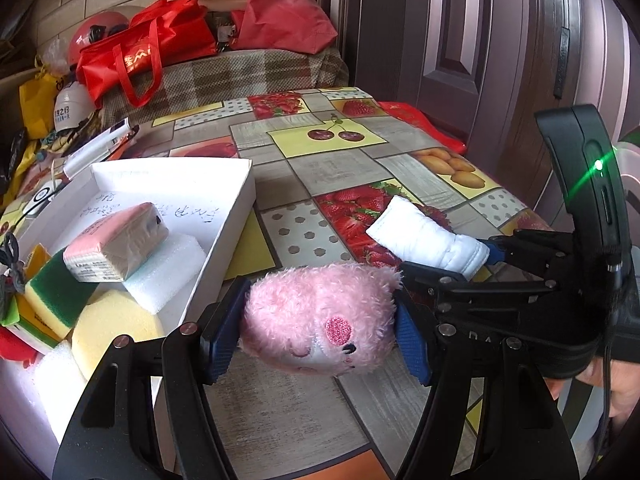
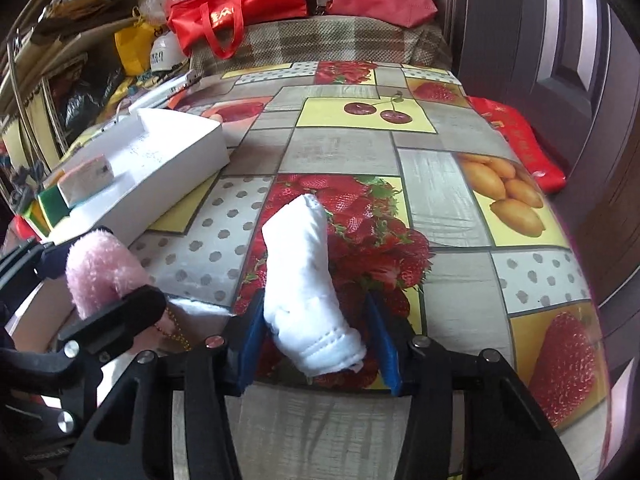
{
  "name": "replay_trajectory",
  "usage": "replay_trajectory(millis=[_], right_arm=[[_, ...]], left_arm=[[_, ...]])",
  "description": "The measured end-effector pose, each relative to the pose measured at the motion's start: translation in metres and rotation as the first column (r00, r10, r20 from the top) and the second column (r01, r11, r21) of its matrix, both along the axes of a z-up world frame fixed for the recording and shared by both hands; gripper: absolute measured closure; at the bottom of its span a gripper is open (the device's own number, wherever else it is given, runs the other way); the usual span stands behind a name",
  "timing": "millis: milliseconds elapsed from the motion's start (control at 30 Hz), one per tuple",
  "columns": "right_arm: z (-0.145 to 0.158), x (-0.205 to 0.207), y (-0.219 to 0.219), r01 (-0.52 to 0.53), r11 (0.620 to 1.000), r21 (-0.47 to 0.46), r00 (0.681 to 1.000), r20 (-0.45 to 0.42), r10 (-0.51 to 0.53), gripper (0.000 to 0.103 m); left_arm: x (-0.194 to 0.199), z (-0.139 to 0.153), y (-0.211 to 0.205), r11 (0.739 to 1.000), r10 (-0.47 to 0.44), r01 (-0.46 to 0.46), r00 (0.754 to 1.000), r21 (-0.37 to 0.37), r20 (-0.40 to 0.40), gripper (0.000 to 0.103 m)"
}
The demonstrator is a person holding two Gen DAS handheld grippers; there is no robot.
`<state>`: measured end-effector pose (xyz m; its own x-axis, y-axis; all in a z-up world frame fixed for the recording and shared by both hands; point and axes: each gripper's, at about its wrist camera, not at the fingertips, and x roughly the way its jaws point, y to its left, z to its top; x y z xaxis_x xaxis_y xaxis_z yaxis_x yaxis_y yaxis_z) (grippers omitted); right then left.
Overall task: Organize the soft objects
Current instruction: 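Grasp the pink pig plush with left gripper while right gripper grasps the white sock, then lift and carry the pink plush over the tray with left gripper while right gripper carries sock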
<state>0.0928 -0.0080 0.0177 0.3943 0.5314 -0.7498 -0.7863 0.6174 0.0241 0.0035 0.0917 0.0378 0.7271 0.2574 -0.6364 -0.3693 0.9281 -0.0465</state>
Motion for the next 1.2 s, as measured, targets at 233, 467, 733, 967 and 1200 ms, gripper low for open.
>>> replay_trajectory(millis=[233, 467, 733, 967, 1200], right_arm=[[0.000, 0.001, 0.013, 0.005, 1.000, -0.028, 1.000, 0.030, -0.004, 0.048], [0.006, 0.000, 0.012, -0.008, 1.000, 0.013, 0.999, 0.054, 0.007, 0.069], [0.040, -0.019, -0.047, 0.117, 0.944, 0.310, 0.962, 0.200, -0.185, 0.069], [0.052, -0.051, -0.075, 0.131, 0.889, 0.439, 0.900, 0.323, -0.292, 0.069], [0.053, -0.051, -0.075, 0.140, 0.883, 0.447, 0.899, 0.316, -0.303, 0.069]], left_arm=[[-0.002, -0.001, 0.001, 1.000, 0.007, -0.007, 1.000, -0.009, 0.005, 0.035], [-0.003, -0.001, 0.004, 1.000, 0.012, -0.012, 1.000, -0.018, 0.005, 0.035], [-0.019, 0.012, -0.004, 1.000, -0.008, 0.005, 0.993, 0.027, 0.114, 0.035], [-0.049, 0.029, -0.029, 0.985, -0.031, -0.016, 0.962, 0.171, 0.273, 0.035], [-0.054, 0.031, -0.022, 0.988, -0.018, -0.026, 0.958, 0.151, 0.286, 0.035]])
